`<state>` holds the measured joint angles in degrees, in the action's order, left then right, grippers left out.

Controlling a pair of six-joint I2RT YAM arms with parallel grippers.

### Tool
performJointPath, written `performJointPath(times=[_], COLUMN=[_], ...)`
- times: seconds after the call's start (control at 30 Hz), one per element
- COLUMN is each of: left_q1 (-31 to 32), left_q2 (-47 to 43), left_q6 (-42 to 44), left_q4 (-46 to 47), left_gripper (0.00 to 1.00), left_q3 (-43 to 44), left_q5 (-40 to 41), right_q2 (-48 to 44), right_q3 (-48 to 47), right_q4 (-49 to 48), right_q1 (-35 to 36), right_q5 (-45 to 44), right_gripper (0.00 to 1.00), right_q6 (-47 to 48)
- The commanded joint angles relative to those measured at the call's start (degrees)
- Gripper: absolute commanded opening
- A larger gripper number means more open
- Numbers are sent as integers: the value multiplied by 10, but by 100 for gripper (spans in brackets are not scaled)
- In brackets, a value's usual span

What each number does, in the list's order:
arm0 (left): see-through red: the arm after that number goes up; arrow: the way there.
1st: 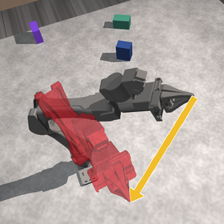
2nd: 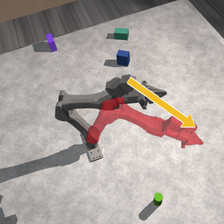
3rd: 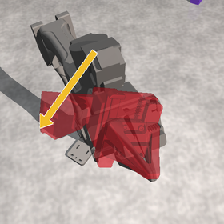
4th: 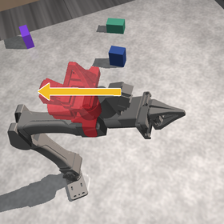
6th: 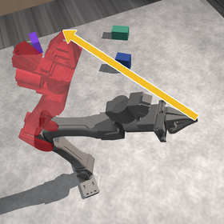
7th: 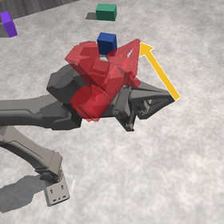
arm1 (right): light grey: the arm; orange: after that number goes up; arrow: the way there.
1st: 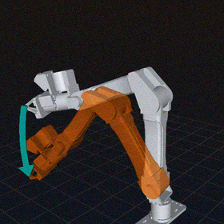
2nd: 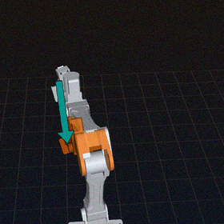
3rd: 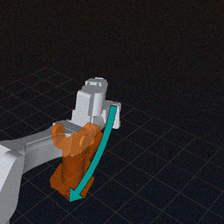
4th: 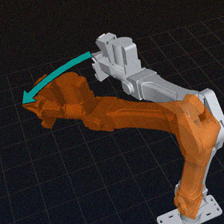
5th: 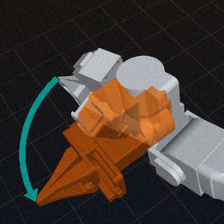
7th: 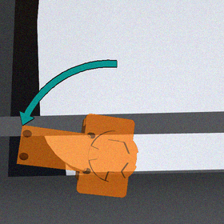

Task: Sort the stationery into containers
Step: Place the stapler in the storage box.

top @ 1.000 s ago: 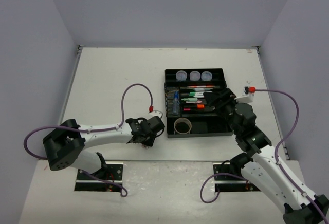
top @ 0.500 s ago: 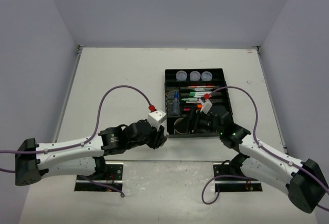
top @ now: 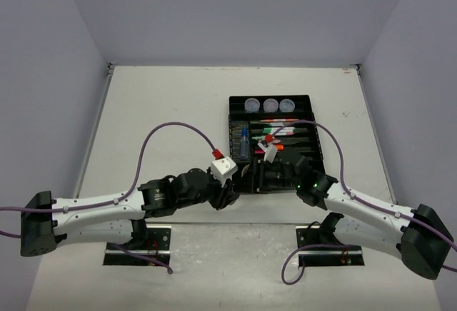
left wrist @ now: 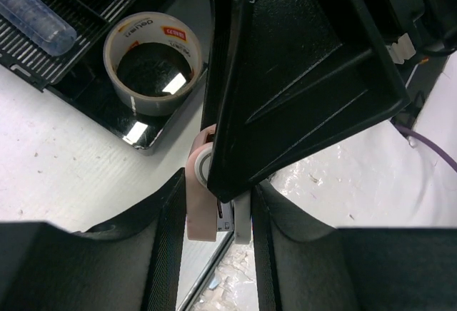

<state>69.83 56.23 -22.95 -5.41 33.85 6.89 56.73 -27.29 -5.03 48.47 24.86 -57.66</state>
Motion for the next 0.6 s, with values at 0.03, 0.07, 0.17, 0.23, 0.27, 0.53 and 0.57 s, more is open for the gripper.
performJointPath(times=[0.03,0.07,0.17,0.23,0.27,0.53,0.57], left_q1=[3,3,4,4,4,4,4], left_q2=[0,-3,-7,-7,-7,-10,-9], left_q6=[22,23,24,16,10,-75,-99], left_q4=[38,37,31,18,11,-153,-201], left_gripper=[0,0,51,85,97,100,100], left_q3=[10,11,17,25,28,108,129], left_q5=[10,10,11,24,34,185,217], right_q2=[-6,-11,-20,-23,-23,-1,1], right_q3=[-10,-7,-7,-9,-10,-8,-7], right_q4=[2,3,11,14,17,25,25], right_q1=[16,16,15,9,1,-195,-220], right_q5=[-7,-18,-52,-76,-83,-82,-90], right_gripper=[30,20,0,0,0,0,0], right_q6=[-2,-4,-7,-7,-7,-23,-41])
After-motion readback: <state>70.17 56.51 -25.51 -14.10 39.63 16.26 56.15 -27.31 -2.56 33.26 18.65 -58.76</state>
